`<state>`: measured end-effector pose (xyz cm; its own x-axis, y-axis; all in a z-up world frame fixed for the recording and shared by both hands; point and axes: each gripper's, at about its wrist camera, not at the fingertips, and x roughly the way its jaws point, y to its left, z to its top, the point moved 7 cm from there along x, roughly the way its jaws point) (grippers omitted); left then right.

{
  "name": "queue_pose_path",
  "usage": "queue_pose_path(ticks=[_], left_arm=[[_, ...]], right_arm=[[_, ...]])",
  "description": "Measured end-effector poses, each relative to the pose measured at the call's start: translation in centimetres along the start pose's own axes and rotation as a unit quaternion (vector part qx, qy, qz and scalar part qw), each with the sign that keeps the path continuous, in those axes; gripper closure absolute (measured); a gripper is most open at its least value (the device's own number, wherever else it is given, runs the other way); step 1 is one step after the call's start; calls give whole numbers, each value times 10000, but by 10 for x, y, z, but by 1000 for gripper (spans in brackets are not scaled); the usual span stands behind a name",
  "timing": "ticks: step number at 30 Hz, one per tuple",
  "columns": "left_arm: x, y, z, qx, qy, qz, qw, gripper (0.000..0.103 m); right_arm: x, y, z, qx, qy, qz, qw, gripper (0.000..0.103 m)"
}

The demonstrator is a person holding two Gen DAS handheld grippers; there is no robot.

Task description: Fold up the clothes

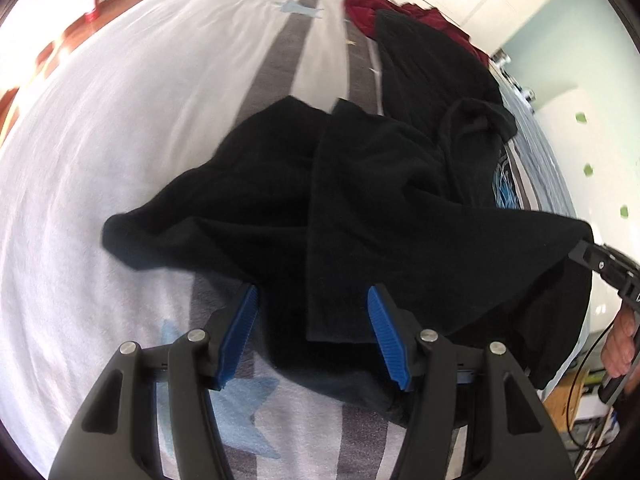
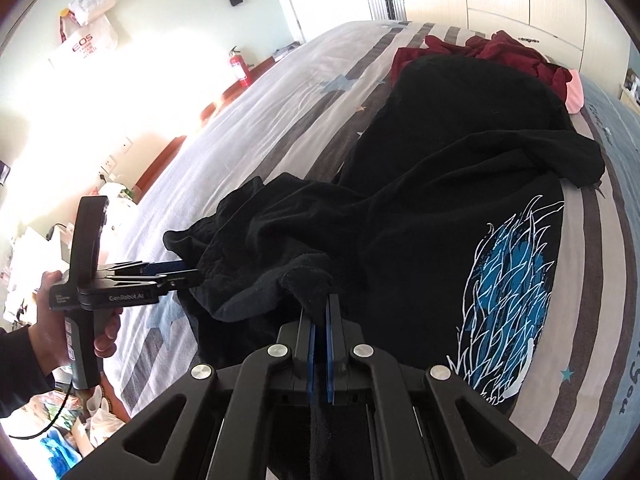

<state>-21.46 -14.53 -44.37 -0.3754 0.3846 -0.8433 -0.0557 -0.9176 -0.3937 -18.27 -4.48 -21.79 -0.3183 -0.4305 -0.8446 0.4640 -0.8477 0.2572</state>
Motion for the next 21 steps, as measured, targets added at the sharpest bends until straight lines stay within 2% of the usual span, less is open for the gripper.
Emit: queue_pose_path(ticks=[3,6,10,12,16,18,21], left_arm=[[-5,-11,13,423,-267,167,9986,49],[-8,-17,22,473,-438,232,9976,49],[32,-13,30,145,80,262,9995,49],[46,-10,24,153,344,322,9988,66],[45,-17,28,79,300,106,9995,93],[42,-14,34,-228,356,-124,9990,97],[24,-6,52,-568,11,-244,9981,98]], right_arm=[[2,2,-2,9,18,28,10000,100],[2,3,-4,42,25,55,10000,100],[2,3,-5,87,18,89,9999,100],[2,3,-5,104,16,98,9999,99],[2,3,-6,109,16,109,9999,99],[2,3,-6,105,21,113,9999,99],[2,3,-7,96,26,111,9999,99]])
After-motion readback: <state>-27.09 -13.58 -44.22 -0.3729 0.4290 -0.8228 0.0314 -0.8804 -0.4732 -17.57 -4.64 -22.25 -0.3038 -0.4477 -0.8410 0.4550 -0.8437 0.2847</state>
